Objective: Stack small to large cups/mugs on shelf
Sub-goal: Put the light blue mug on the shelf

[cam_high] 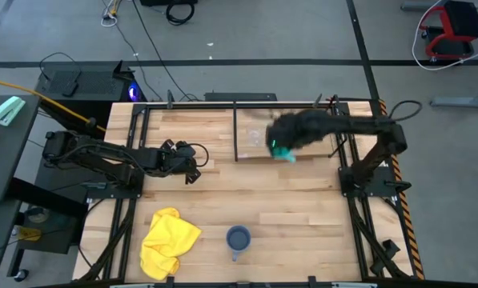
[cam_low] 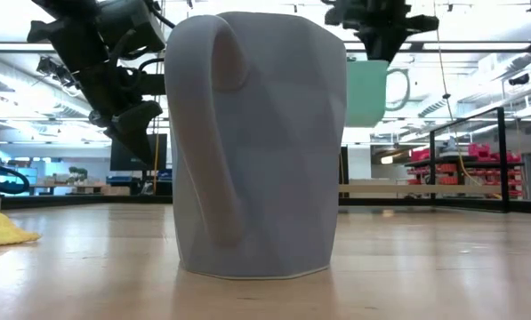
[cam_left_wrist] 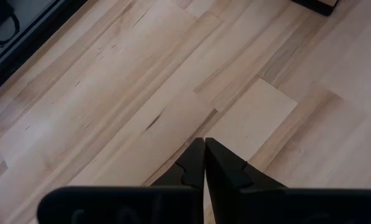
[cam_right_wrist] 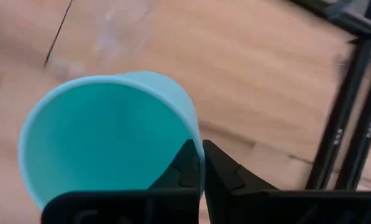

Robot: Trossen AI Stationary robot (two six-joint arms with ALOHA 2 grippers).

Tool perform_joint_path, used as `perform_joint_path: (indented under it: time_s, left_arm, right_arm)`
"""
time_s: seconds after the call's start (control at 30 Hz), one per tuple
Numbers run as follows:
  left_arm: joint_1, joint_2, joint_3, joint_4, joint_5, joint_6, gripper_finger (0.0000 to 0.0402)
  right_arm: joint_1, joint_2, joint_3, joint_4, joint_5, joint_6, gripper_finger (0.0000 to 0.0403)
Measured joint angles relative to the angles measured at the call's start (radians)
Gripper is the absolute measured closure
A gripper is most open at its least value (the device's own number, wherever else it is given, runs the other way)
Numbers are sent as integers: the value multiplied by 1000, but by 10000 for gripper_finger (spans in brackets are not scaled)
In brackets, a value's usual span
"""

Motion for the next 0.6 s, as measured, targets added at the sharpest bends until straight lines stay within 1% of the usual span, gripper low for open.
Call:
perform_joint_path:
  time_s: [0.13, 0.27, 0.33, 0.5, 0.6]
  left_arm:
    - [0, 0, 0, 2, 0, 3, 377]
    - [0, 0, 0, 3, 0, 5, 375]
    - [0, 0, 0, 3, 0, 6, 375]
    - [0, 0, 0, 4, 0, 5, 384]
    - [-1, 0, 0, 4, 0, 0, 387]
  right_arm:
    - [-147, -59, 0, -2, 6, 12, 397]
    - [-245, -78, 0, -2, 62, 52, 399]
    - [-269, -66, 0, 7, 59, 52, 399]
    - [-290, -3, 0, 45, -2, -4, 399]
    - [-304, 21, -3, 44, -7, -1, 399]
